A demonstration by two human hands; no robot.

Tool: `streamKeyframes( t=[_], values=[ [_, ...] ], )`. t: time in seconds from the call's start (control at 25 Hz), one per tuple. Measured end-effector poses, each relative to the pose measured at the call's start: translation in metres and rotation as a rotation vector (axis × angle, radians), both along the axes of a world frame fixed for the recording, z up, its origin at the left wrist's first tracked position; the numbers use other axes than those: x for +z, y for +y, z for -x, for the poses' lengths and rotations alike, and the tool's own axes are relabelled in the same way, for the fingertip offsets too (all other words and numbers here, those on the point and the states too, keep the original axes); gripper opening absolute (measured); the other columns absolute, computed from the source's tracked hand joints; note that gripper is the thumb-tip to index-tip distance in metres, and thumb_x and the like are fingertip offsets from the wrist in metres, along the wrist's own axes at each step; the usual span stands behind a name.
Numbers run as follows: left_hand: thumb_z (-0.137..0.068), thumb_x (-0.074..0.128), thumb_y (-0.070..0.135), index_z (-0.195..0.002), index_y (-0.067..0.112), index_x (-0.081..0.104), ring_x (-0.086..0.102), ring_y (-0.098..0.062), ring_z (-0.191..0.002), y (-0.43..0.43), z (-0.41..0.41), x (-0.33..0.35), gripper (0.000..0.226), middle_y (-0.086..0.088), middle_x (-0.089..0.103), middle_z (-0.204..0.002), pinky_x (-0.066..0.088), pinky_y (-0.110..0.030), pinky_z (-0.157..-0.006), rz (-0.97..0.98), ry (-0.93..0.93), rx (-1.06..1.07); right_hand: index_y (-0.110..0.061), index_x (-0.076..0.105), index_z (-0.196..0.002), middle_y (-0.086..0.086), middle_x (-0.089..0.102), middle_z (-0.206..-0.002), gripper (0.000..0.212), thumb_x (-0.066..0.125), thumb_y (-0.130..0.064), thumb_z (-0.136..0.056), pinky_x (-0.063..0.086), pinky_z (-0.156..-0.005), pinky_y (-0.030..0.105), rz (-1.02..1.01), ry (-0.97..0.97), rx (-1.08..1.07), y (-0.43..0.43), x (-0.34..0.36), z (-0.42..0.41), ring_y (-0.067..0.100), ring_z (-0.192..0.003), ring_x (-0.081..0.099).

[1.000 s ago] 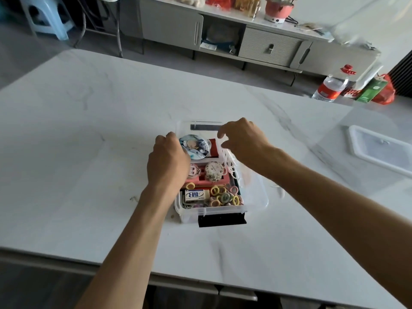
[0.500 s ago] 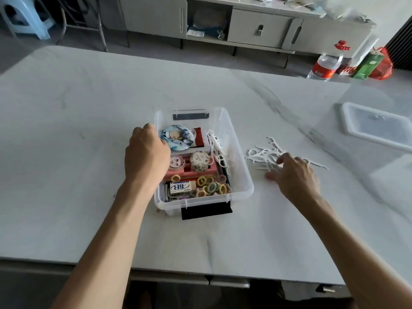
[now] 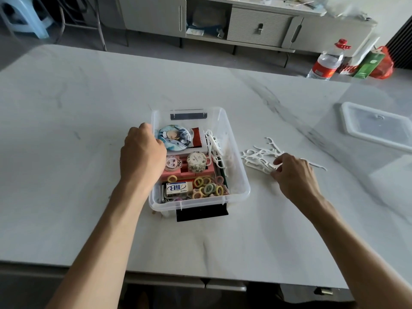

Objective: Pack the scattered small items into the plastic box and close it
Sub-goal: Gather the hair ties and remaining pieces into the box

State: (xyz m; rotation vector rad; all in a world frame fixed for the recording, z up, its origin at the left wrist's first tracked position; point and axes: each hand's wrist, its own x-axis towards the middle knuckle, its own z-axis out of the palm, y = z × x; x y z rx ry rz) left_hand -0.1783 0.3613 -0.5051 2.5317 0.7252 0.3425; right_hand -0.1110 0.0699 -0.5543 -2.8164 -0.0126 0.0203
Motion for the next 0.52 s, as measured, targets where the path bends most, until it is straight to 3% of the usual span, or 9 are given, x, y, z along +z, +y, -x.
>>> streamKeyframes(
  t=[0.2, 0.32, 0.52],
  values=[
    [-0.095, 0.043, 0.008, -0.093, 0.004, 0.047, 0.043, -0.031, -0.082, 0.002, 0.001, 0.002, 0.006, -0.024, 0.056, -0.105, 0.032, -0.037, -0.069, 0.027, -0.003, 0.004, -0.007, 0.067, -0.099, 0.011, 0.071, -0.082, 0.019, 0.067, -0.012, -0.081, 0.048, -0.074, 0.039, -0.080, -0.079, 0.031, 0.003, 0.003, 0.001, 0.036, -0.083, 0.062],
    [-0.094, 0.043, 0.007, -0.096, 0.001, 0.050, 0.045, -0.033, -0.084, 0.003, 0.000, 0.001, 0.009, -0.024, 0.057, -0.105, 0.032, -0.037, -0.069, 0.029, -0.005, 0.002, -0.003, 0.068, -0.088, 0.012, 0.068, -0.072, 0.014, 0.070, -0.013, -0.078, 0.048, -0.071, 0.039, -0.089, -0.075, 0.060, 0.009, 0.003, -0.002, 0.037, -0.075, 0.060],
    [-0.094, 0.044, 0.007, -0.088, 0.007, 0.042, 0.041, -0.029, -0.079, 0.002, 0.001, 0.002, 0.007, -0.024, 0.056, -0.102, 0.030, -0.036, -0.066, 0.034, -0.007, 0.003, -0.009, 0.072, -0.089, 0.015, 0.071, -0.089, 0.013, 0.071, -0.020, -0.082, 0.043, -0.075, 0.036, 0.004, -0.055, 0.051, 0.012, -0.003, -0.008, 0.037, -0.088, 0.062]
  ],
)
